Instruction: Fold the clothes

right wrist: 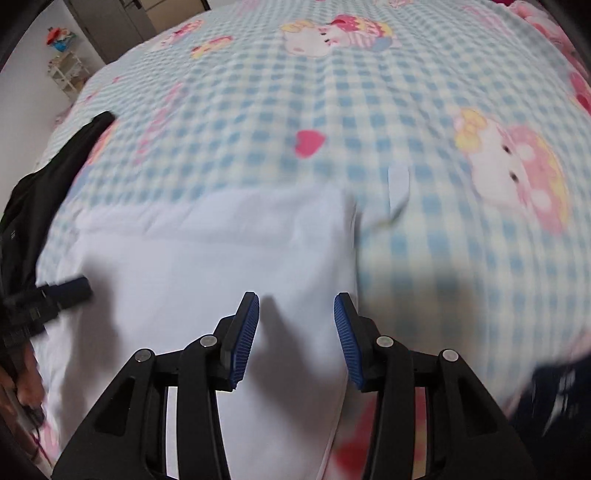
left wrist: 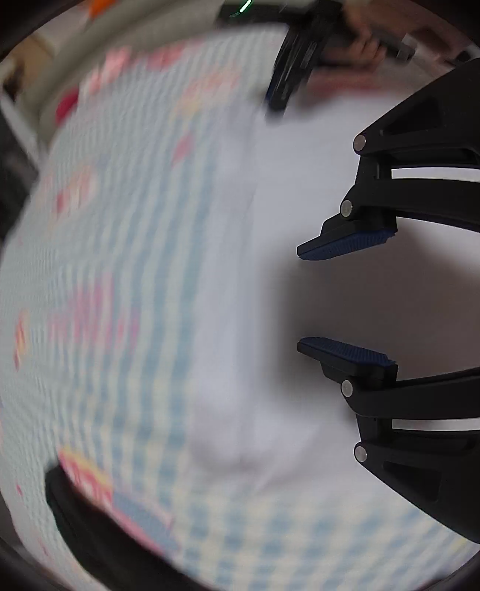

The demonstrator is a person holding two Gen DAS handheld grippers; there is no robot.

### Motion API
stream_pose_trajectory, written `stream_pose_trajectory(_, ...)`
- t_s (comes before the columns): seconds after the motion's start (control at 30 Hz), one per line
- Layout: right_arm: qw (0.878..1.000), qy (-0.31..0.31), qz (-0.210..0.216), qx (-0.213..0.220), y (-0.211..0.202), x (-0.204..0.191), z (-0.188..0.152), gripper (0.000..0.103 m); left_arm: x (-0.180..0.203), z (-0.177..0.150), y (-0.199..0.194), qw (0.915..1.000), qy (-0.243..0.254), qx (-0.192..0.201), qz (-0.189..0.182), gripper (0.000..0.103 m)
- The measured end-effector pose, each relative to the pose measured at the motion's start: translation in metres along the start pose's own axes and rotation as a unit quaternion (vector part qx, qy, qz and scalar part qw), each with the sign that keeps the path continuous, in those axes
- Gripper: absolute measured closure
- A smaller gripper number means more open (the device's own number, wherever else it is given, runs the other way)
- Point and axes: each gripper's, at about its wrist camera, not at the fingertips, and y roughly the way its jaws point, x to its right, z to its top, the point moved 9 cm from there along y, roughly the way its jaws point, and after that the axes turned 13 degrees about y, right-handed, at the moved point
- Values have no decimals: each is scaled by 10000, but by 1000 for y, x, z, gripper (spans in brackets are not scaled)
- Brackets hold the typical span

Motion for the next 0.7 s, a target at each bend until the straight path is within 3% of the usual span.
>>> stream_pose_trajectory(0.03,9999,75,-147,-20,7,7,8,60,-17,4,3,9998,-94,-113,143,59)
stream_pose_trajectory(0.07,9993,197,-316,-48,12,15,13,60,-22,7,-4,9998,-192,-77,57,60)
stream_pose_trajectory(0.17,9975,708,-21,-3,-7,21,16,60,-6,6,-48,9979,-164,417,-463,55)
stream_pose_trajectory(0.23,9978,636,116,109,-31,11,5,60,20,-15,-72,9958,11,511,-763,50)
stream_pose_trajectory(0.3,9986,483,214,61,-51,-5,-17,59,50,-53,-82,9939,97,337,-1045,50)
stream_pose_trajectory(0.47,9975,21,620,-337,-93,-55,-105,59,113,-154,-98,9935,273,-119,-1100,52)
stream_pose_trajectory(0.53,9968,-150,636,-454,-107,-60,-149,59,128,-188,-106,9932,171,-182,-1139,59)
stream_pose_trajectory(0.7,9936,-172,425,-1030,-103,-49,-248,59,133,-235,-115,9937,-100,-249,-1091,70)
